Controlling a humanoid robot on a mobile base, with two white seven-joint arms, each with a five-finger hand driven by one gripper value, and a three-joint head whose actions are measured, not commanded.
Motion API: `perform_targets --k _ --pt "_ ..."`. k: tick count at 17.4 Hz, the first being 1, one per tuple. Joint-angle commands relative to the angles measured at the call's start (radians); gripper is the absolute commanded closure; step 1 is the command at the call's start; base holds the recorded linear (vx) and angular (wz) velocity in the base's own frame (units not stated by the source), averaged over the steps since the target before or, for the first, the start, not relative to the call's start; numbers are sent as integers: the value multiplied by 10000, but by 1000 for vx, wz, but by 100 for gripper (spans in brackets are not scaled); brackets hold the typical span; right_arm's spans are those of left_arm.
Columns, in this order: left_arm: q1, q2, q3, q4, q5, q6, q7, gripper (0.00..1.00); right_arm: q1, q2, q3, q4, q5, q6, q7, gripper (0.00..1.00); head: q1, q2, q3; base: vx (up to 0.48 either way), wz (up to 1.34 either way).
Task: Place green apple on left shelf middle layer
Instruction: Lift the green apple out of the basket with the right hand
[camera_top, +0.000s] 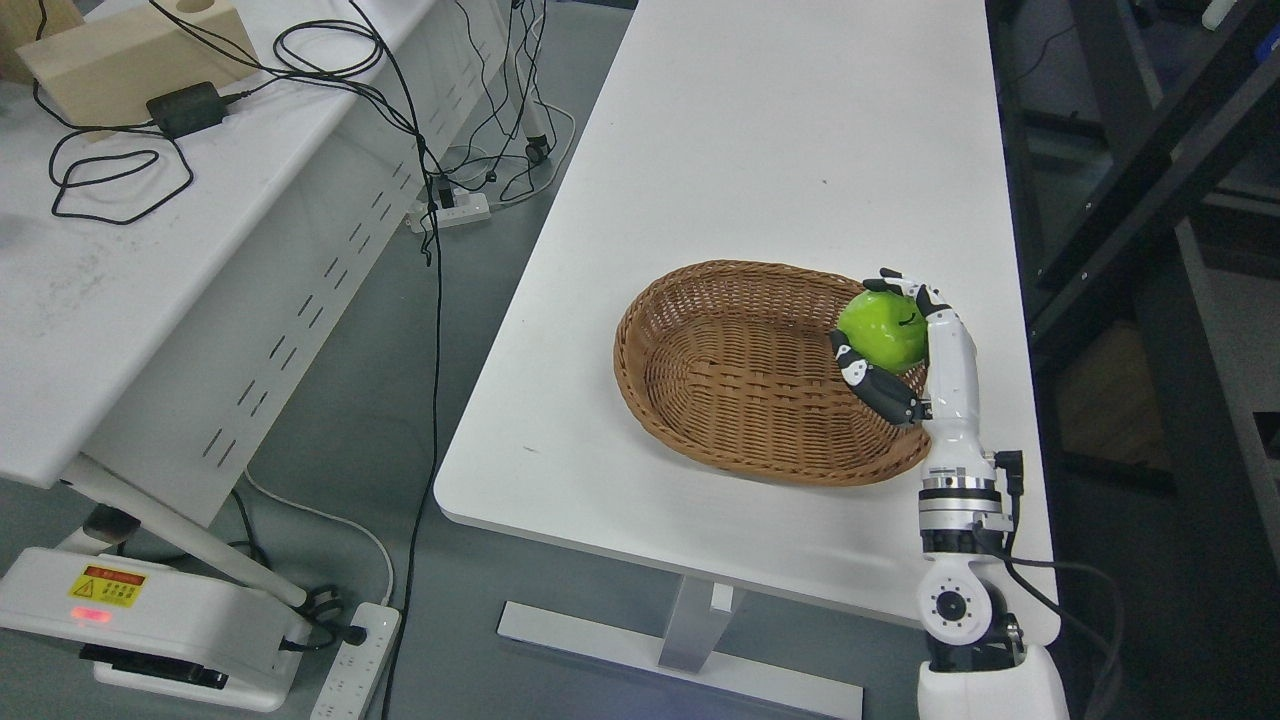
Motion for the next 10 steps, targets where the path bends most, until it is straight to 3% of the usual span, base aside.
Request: perform_targets --k 1,10 --pt "0 175 15 -4 0 -1 2 0 234 -175 -438 -693 -166 -4 -24 100 0 0 0 0 0" --pt "0 175 -16 -4 0 -1 2 0 296 -175 -576 -663 -197 -234 22 100 0 0 0 -23 -5"
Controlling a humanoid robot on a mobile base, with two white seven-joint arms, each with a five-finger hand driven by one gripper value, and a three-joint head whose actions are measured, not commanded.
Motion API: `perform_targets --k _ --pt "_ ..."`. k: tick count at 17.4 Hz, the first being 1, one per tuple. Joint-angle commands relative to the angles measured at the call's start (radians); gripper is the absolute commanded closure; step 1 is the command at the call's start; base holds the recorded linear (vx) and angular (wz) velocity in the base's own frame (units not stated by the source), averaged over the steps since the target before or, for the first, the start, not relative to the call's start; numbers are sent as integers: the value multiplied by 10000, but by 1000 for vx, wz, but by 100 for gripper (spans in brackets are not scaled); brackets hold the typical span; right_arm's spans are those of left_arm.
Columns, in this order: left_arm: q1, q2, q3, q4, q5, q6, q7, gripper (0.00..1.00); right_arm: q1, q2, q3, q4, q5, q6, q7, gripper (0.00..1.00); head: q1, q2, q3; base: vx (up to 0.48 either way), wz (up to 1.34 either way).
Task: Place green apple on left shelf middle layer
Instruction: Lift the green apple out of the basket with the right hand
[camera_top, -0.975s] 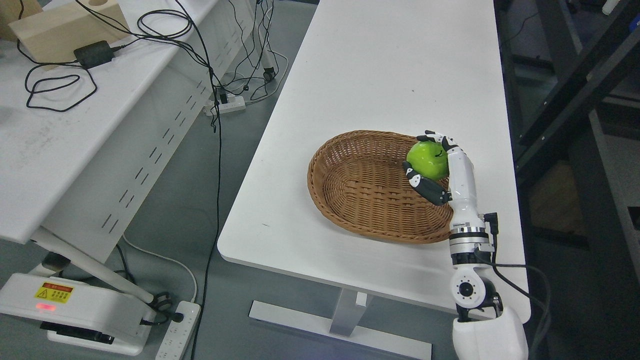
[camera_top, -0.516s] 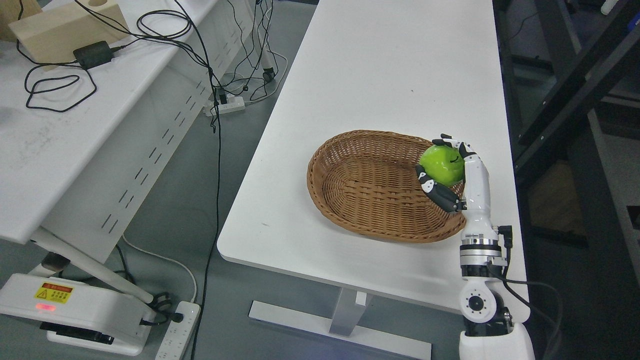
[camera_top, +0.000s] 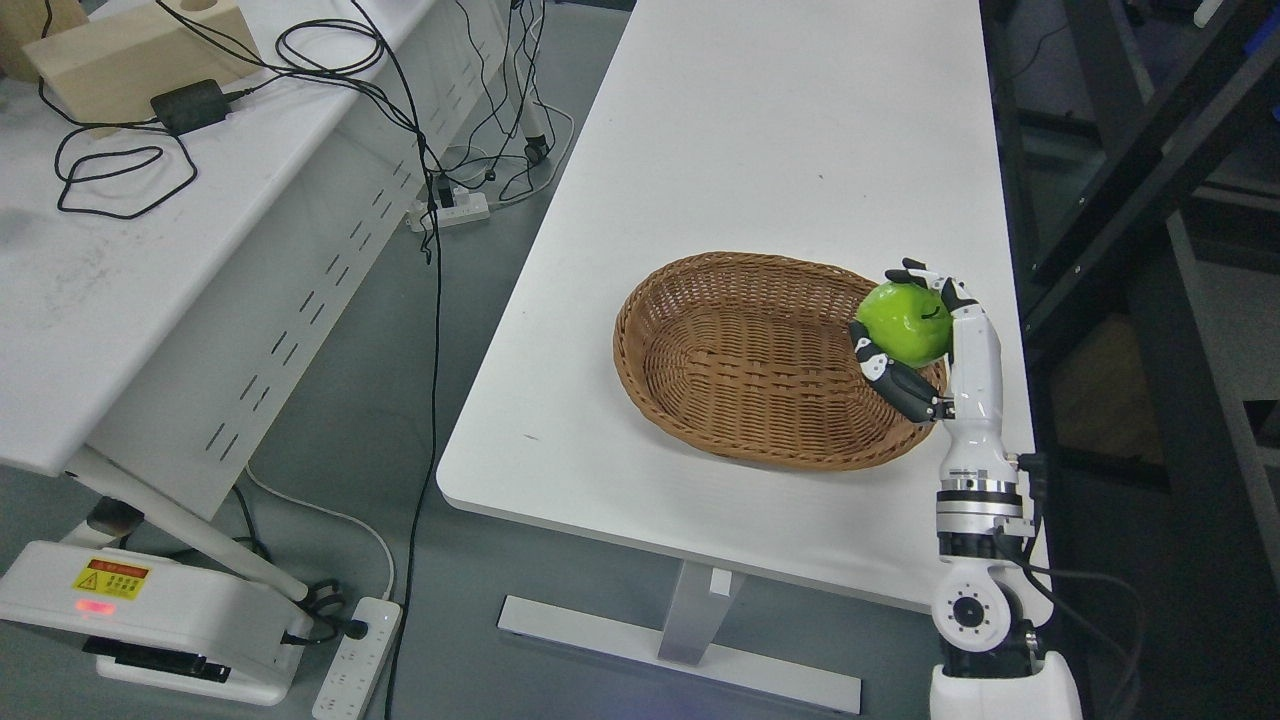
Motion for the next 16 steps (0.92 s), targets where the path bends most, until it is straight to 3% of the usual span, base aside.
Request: perform_targets --k 1,9,16 --pt "0 175 13 -3 0 0 2 0 172 -175 -267 -214 -29 7 104 100 0 0 0 -93 -41" --pt "0 175 14 -3 0 0 2 0 509 -175 -221 -230 -29 190 135 100 0 0 0 -132 -38" --pt "0 175 -17 12 0 0 2 0 616 -446 -373 -230 -29 345 181 100 0 0 0 -155 -447"
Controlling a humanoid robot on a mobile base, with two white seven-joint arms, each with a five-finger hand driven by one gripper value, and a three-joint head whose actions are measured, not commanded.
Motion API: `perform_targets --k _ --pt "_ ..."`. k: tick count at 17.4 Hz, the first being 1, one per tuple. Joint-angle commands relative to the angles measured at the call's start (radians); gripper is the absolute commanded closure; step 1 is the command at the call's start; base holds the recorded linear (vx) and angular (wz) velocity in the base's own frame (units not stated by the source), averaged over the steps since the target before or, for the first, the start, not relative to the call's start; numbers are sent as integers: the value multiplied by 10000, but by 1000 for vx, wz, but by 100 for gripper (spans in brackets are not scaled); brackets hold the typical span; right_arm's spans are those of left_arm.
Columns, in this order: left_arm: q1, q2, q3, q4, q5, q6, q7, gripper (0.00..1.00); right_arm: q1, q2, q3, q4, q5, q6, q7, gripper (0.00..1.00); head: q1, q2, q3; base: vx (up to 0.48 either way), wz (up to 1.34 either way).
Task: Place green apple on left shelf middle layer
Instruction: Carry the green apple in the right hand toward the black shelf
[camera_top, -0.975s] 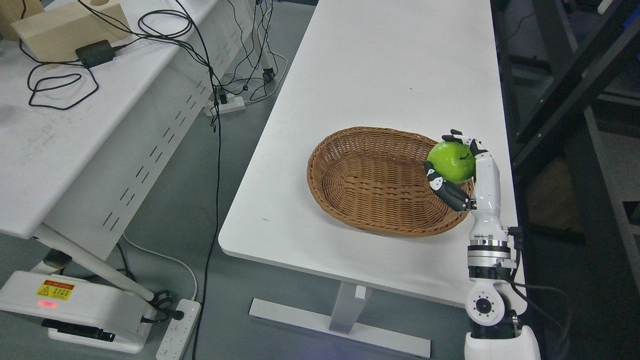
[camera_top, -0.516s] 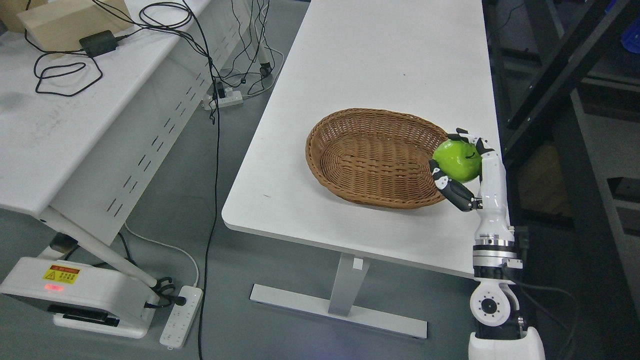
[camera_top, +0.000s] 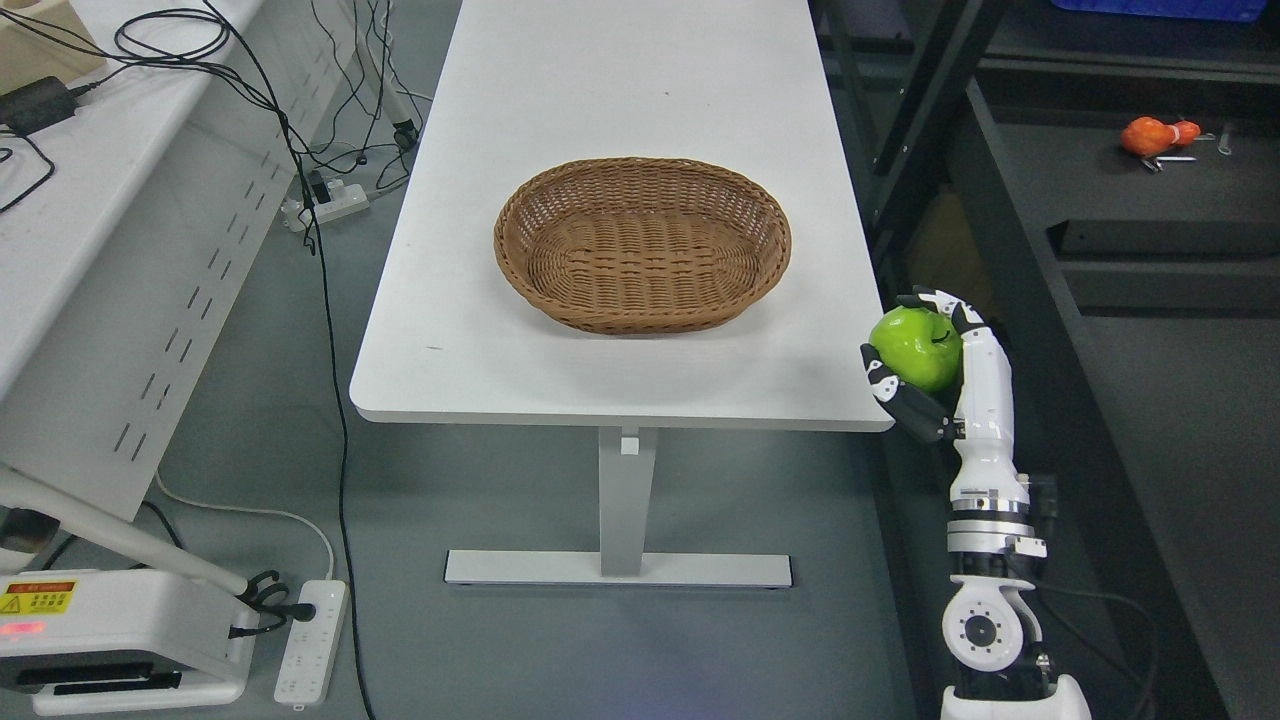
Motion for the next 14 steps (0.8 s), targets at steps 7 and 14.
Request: perform_targets --k 7,14 --pt "2 175 6 -3 0 0 2 0 660 -36 -662 -79 -16 -61 9 100 0 0 0 -217 -113" --pt "2 175 6 -3 0 0 2 0 554 -36 -524 -64 -16 -321 161 100 0 0 0 -284 108"
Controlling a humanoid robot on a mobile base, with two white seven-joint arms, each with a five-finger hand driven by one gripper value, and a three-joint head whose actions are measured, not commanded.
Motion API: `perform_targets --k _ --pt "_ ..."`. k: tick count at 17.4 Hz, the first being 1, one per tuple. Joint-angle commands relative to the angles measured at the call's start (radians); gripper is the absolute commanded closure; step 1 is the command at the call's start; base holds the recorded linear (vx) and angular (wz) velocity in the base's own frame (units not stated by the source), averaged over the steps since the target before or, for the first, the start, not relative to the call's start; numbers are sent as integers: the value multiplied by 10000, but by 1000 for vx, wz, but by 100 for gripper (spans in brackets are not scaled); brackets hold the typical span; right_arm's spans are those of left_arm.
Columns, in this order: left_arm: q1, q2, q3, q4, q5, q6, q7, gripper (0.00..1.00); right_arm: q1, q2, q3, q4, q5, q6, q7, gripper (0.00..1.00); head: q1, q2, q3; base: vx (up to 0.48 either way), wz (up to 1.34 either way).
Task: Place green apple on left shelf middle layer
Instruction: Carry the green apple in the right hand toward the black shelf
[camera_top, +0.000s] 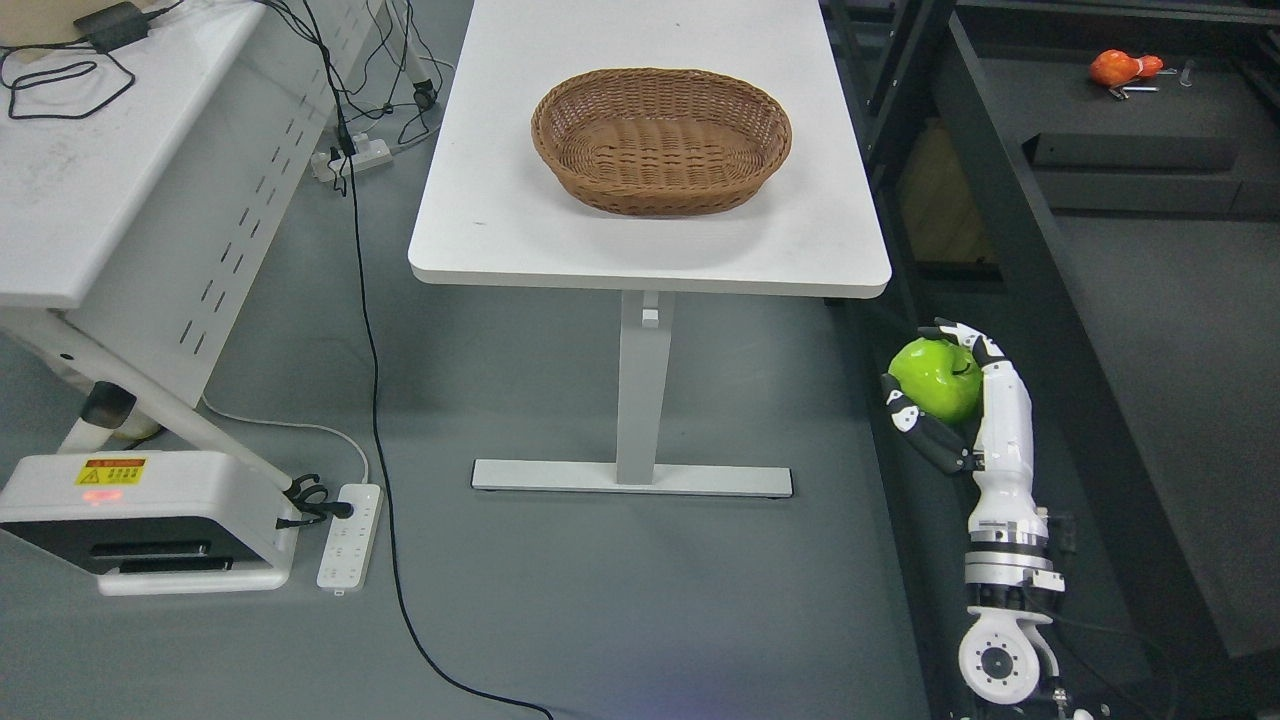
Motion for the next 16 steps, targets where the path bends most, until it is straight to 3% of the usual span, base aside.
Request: perform_targets --k 1,16 --pt "0 175 -18 -4 0 0 2 0 -65 -118 37 -27 -4 -115 203 100 0 0 0 -273 102" --pt "0 175 12 12 0 0 2 0 134 -118 130 -28 -19 -131 265 100 0 0 0 -270 19"
